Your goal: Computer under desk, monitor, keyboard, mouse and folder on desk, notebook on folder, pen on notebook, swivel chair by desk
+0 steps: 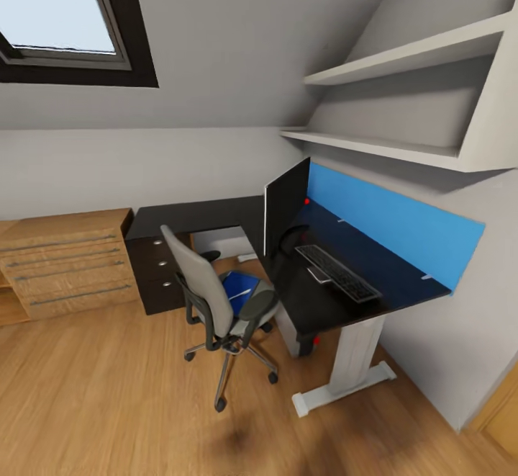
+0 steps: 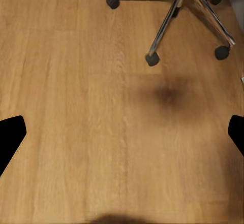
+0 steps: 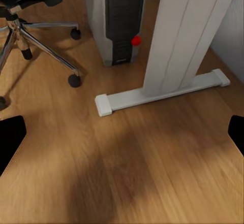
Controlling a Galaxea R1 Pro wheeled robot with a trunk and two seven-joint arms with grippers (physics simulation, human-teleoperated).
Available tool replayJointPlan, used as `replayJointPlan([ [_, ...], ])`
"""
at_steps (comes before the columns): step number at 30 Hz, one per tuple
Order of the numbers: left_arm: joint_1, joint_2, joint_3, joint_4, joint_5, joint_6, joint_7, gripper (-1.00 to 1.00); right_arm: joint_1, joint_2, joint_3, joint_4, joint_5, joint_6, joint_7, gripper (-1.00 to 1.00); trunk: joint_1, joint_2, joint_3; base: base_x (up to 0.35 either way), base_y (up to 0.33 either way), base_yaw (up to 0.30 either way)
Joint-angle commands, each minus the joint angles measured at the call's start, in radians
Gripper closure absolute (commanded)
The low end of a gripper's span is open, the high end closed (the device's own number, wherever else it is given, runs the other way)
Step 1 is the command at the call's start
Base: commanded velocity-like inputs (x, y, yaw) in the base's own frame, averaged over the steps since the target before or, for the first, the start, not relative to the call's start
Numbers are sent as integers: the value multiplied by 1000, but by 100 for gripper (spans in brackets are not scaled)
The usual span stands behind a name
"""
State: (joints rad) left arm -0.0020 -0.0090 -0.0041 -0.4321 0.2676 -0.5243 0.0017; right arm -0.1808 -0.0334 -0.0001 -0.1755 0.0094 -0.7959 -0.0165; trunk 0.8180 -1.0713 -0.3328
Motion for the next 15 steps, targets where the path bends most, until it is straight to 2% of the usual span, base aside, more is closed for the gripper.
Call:
replayJointPlan([
  [1, 0, -1, 0, 0, 3, -7, 1, -100, 0, 0, 1, 1, 1, -5, -2, -100, 0, -1, -2, 0, 0, 277],
  [5, 0, -3, 4, 0, 6, -26, 7, -100, 0, 0, 2, 5, 1, -12, -2, -100, 8, -15, -10, 0, 0, 203],
  [10, 0, -3, 4, 0, 10, -21, 23, -100, 0, 0, 2, 6, 1, -12, -2, -100, 27, -50, -26, 0, 0, 25],
  [11, -1, -4, 1, 0, 9, -12, 138, -100, 0, 0, 3, 7, 0, -11, -2, -100, 31, -57, -29, 0, 0, 68],
  [15, -1, -10, 0, 0, 9, -2, 167, -100, 0, 0, 3, 7, 0, -11, -3, -100, 46, -85, -42, 0, 0, 165],
])
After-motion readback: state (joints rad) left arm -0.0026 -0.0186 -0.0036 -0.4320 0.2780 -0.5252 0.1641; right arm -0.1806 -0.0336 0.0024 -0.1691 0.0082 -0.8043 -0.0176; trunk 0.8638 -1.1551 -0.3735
